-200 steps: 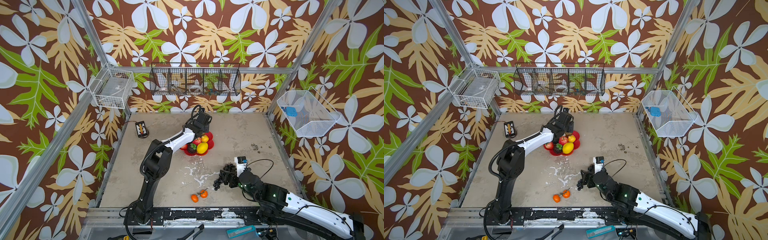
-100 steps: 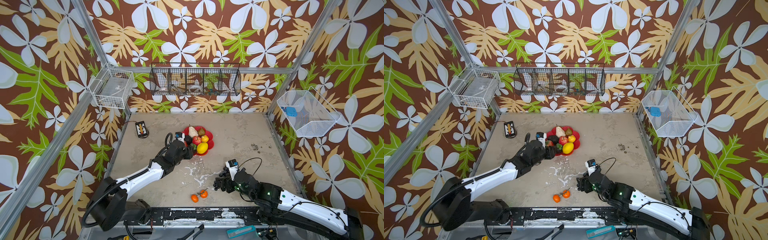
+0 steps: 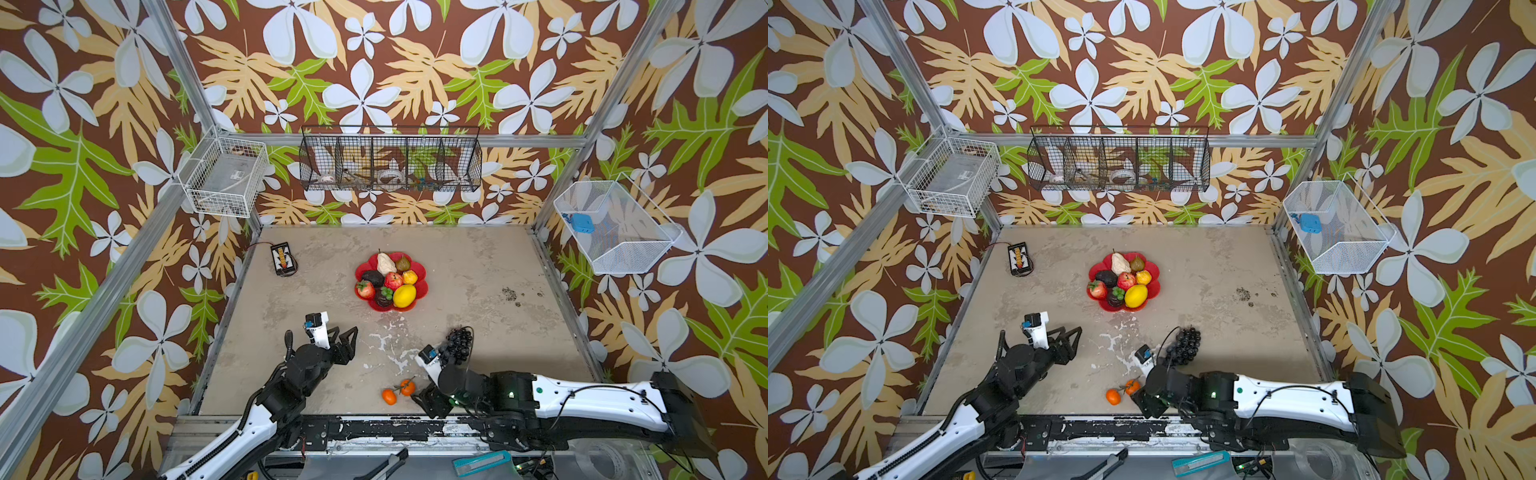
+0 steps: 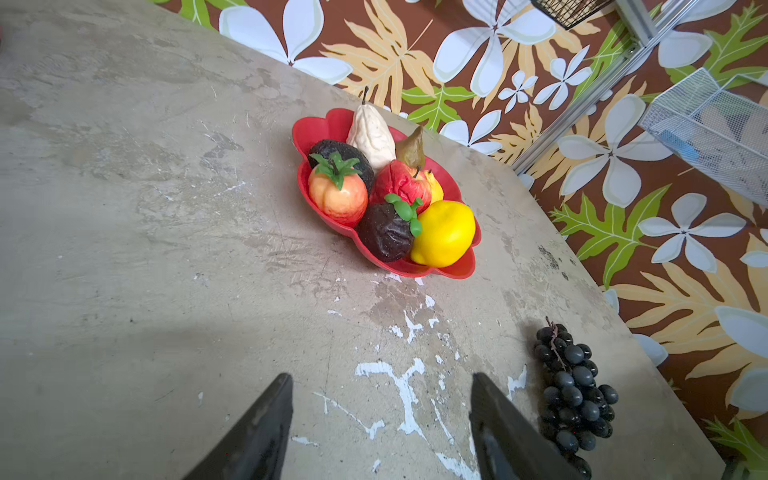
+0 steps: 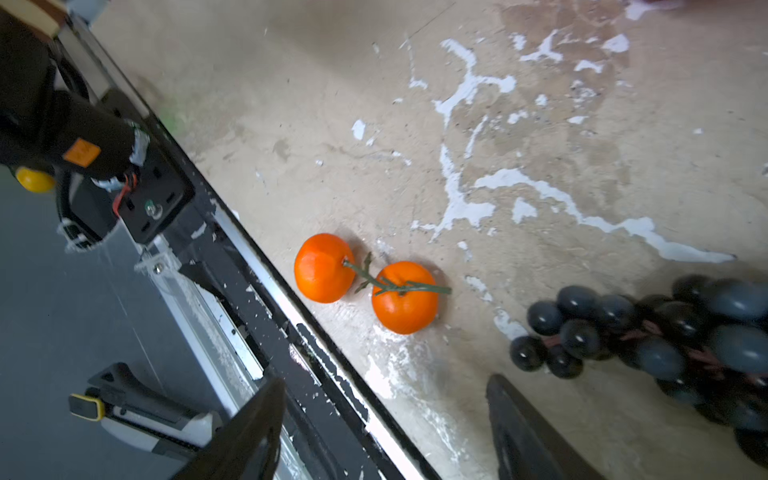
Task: Place and organize the fake fruits in the fruit bowl
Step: 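Move the right gripper down to the orange tangerines on the stem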
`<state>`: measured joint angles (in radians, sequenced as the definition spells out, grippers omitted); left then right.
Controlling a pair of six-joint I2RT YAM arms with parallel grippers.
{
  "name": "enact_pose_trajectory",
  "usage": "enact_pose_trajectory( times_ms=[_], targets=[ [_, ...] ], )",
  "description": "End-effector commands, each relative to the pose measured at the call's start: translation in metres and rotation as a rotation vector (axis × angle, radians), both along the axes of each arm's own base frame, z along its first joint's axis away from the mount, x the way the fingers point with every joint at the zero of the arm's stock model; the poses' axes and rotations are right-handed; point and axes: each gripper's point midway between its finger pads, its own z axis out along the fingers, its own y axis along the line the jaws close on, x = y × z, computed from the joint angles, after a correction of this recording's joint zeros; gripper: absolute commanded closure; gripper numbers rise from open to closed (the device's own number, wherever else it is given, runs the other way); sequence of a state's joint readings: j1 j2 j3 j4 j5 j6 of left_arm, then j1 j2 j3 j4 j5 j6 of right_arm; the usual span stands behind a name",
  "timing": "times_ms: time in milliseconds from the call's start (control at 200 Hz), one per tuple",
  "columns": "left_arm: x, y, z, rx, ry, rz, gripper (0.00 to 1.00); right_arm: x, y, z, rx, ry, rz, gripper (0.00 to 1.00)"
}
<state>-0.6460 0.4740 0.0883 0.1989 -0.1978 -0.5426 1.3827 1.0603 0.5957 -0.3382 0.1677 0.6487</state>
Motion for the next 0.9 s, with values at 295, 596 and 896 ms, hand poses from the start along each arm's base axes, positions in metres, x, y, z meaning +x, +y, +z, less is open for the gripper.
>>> enact_pose_trajectory(
  times_ms=[295,596,896],
  targets=[
    [-0.003,0.004,0.015,0.000,-0.110,-0.005,0.29,0.016,0.002,-0.023,-0.224,-0.144,-0.020,0.24],
    [-0.003,0.010,0.017,-0.016,-0.113,0.024,0.29,0.028,0.005,-0.039,-0.299,-0.131,-0.036,0.13],
    [-0.003,0.012,0.016,-0.018,-0.108,0.035,0.28,0.041,0.023,-0.042,-0.252,-0.111,-0.062,0.14]
  ],
)
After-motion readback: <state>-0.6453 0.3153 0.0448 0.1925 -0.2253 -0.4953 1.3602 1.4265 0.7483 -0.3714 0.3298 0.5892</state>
